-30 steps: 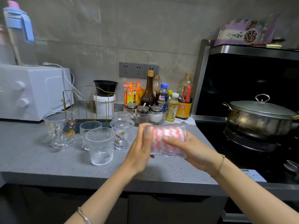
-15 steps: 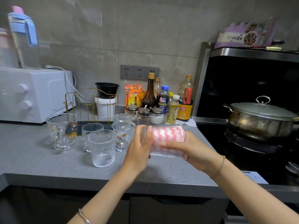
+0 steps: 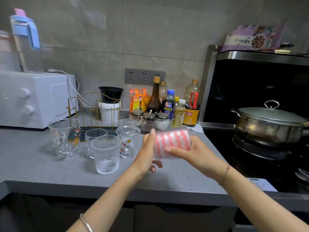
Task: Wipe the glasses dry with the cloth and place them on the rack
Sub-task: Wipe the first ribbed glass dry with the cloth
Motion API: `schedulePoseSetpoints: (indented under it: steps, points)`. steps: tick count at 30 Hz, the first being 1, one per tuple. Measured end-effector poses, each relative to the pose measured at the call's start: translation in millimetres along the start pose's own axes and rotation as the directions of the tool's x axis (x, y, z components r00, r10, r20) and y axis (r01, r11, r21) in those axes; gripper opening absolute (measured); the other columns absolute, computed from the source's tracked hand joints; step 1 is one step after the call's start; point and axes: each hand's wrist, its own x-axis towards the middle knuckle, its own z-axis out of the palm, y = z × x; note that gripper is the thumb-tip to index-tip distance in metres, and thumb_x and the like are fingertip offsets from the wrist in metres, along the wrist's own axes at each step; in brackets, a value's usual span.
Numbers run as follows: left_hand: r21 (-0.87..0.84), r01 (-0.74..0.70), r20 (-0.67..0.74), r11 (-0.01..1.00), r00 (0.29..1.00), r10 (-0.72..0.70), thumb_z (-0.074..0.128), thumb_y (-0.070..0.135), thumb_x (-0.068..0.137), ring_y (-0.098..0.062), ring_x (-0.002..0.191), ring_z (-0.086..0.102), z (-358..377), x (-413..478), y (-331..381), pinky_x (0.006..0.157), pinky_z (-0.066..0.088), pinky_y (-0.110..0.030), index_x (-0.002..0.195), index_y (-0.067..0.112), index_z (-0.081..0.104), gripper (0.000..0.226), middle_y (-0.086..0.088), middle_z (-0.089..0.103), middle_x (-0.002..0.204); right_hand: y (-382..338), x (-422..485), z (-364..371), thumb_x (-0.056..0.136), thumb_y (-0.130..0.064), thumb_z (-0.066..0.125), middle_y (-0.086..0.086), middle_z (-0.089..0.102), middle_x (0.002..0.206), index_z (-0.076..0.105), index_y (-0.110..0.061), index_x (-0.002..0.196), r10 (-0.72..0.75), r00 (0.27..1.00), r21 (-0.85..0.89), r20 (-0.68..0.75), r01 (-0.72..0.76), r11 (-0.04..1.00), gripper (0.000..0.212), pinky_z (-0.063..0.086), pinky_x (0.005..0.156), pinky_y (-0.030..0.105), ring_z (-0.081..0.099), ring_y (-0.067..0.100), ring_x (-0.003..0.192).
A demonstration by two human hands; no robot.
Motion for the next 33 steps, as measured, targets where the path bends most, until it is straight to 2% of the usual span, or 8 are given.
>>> schedulePoseSetpoints:
  steps: [6, 9, 12, 18, 22, 27, 30, 33]
  points:
    - [-0.088, 0.103, -0.097, 0.991, 0.989, -0.112, 0.019, 0.066, 0.096, -0.013, 0.056, 0.051, 3.0, 5.9, 1.7, 0.037, 0.031, -0.016, 0.113, 0.013, 0.063, 0.071, -0.001, 0.064, 0.080, 0.0, 0.9, 7.4, 0.072, -0.006, 0.079, -0.013, 0.075, 0.079, 0.070, -0.025, 0.084, -0.045, 0.993, -0.024, -0.111, 0.043, 0.999, 0.025, 0.052, 0.065, 0.012, 0.072, 0.004, 0.079]
    - [0.023, -0.040, -0.197, 0.999, 0.979, 0.044, 0.017, 0.059, 0.098, -0.019, 0.071, 0.058, 4.6, 5.6, -2.6, 0.044, 0.042, -0.018, 0.119, 0.020, 0.055, 0.058, -0.003, 0.060, 0.097, -2.8, 1.6, 6.1, 0.073, -0.001, 0.077, -0.007, 0.076, 0.081, 0.070, -0.021, 0.086, -0.003, 0.998, 0.078, -0.068, 0.008, 0.997, 0.025, 0.053, 0.067, 0.013, 0.072, 0.006, 0.080]
    - [0.150, -0.254, -0.180, 0.956, 0.943, 0.279, 0.017, 0.078, 0.086, -0.005, 0.097, 0.058, 1.9, -0.4, -7.7, 0.083, 0.048, -0.022, 0.120, 0.032, 0.046, 0.065, 0.006, 0.060, 0.110, -5.9, 1.8, 0.7, 0.074, -0.009, 0.073, 0.004, 0.075, 0.097, 0.070, -0.014, 0.097, 0.052, 0.998, 0.199, 0.031, -0.058, 0.978, 0.024, 0.056, 0.081, 0.021, 0.071, 0.017, 0.090]
    - [0.323, -0.516, -0.069, 0.793, 0.823, 0.564, 0.014, 0.091, 0.073, -0.016, 0.081, 0.058, -0.9, -1.9, -16.0, 0.077, 0.048, -0.038, 0.119, 0.041, 0.035, 0.071, 0.010, 0.053, 0.088, -2.4, 1.3, -3.1, 0.084, -0.023, 0.068, 0.017, 0.066, 0.120, 0.064, -0.007, 0.117, 0.064, 0.991, 0.298, 0.115, -0.095, 0.950, 0.037, 0.048, 0.101, 0.036, 0.062, 0.032, 0.113]
    - [0.216, -0.407, -0.047, 0.887, 0.903, 0.426, 0.020, 0.077, 0.076, 0.002, 0.055, 0.049, 0.4, -4.3, -4.1, 0.054, 0.042, -0.026, 0.121, 0.041, 0.037, 0.061, 0.014, 0.053, 0.093, -1.2, 1.6, -2.3, 0.080, -0.022, 0.064, 0.016, 0.067, 0.117, 0.063, -0.004, 0.118, 0.035, 0.998, 0.277, 0.053, -0.049, 0.960, 0.043, 0.049, 0.100, 0.036, 0.063, 0.032, 0.111]
    - [-0.008, 0.010, 0.022, 1.000, 1.000, -0.009, 0.020, 0.066, 0.096, -0.006, 0.053, 0.061, -3.7, 7.5, 5.6, 0.047, 0.041, -0.021, 0.132, 0.018, 0.049, 0.067, -0.008, 0.063, 0.115, -2.3, 0.9, 1.6, 0.079, -0.014, 0.073, -0.010, 0.075, 0.083, 0.071, -0.025, 0.088, -0.033, 0.996, 0.008, -0.078, 0.033, 0.999, 0.015, 0.052, 0.071, 0.013, 0.071, 0.005, 0.081]
    - [-0.131, 0.105, 0.020, 0.986, 0.994, -0.103, 0.023, 0.063, 0.097, -0.012, 0.056, 0.059, -3.1, 7.4, 6.7, 0.048, 0.038, -0.021, 0.103, 0.020, 0.066, 0.060, 0.003, 0.070, 0.079, -3.7, 0.1, 6.2, 0.075, -0.010, 0.077, -0.017, 0.073, 0.074, 0.069, -0.027, 0.082, -0.089, 0.991, -0.077, -0.102, 0.082, 0.994, 0.020, 0.050, 0.065, 0.010, 0.070, 0.000, 0.075]
    - [-0.137, 0.081, -0.094, 0.987, 0.991, -0.094, 0.023, 0.059, 0.099, -0.008, 0.045, 0.057, 1.8, 9.9, 4.7, 0.043, 0.034, -0.020, 0.106, 0.012, 0.062, 0.062, 0.001, 0.066, 0.069, -4.5, 1.4, 9.4, 0.073, -0.009, 0.080, -0.018, 0.073, 0.073, 0.069, -0.028, 0.082, -0.103, 0.991, -0.107, -0.087, 0.093, 0.990, 0.023, 0.050, 0.066, 0.010, 0.070, 0.000, 0.075]
